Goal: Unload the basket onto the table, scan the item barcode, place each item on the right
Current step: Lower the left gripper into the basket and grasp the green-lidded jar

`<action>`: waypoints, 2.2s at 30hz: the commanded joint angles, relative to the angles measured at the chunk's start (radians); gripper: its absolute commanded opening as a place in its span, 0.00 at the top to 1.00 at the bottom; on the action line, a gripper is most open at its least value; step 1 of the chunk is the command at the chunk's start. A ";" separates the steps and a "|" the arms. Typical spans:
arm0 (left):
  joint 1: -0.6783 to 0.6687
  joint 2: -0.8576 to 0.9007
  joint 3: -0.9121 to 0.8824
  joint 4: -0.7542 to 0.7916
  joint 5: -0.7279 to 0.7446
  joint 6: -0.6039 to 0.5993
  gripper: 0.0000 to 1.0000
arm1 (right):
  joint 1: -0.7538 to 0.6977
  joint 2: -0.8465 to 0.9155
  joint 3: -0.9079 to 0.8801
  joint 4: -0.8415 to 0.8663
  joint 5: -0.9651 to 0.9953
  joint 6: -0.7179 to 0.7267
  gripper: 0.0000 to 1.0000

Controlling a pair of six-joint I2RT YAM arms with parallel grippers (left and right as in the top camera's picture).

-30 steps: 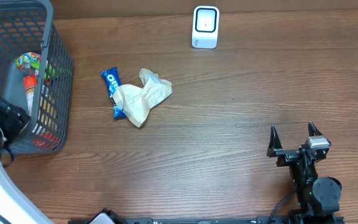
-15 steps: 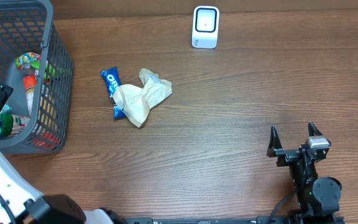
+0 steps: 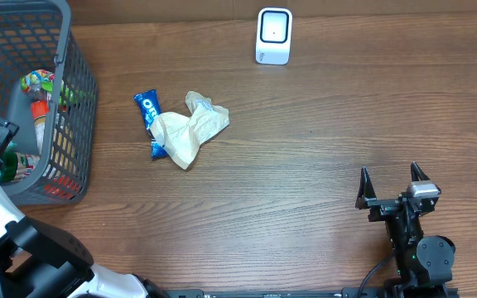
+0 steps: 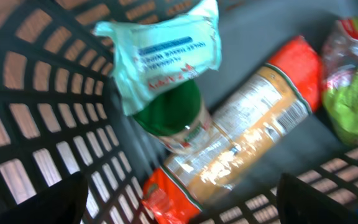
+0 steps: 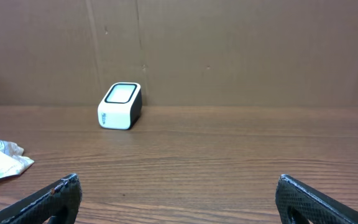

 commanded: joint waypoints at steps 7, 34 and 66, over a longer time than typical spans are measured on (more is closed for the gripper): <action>0.003 0.106 0.019 0.019 -0.098 -0.013 0.10 | -0.001 -0.006 -0.010 0.004 0.006 -0.007 0.00; 0.003 0.319 0.017 0.037 -0.098 -0.018 0.10 | -0.002 -0.006 -0.010 0.004 0.006 -0.007 0.00; -0.134 0.329 0.024 0.079 -0.080 0.061 0.45 | -0.002 -0.006 -0.010 0.004 0.006 -0.007 0.00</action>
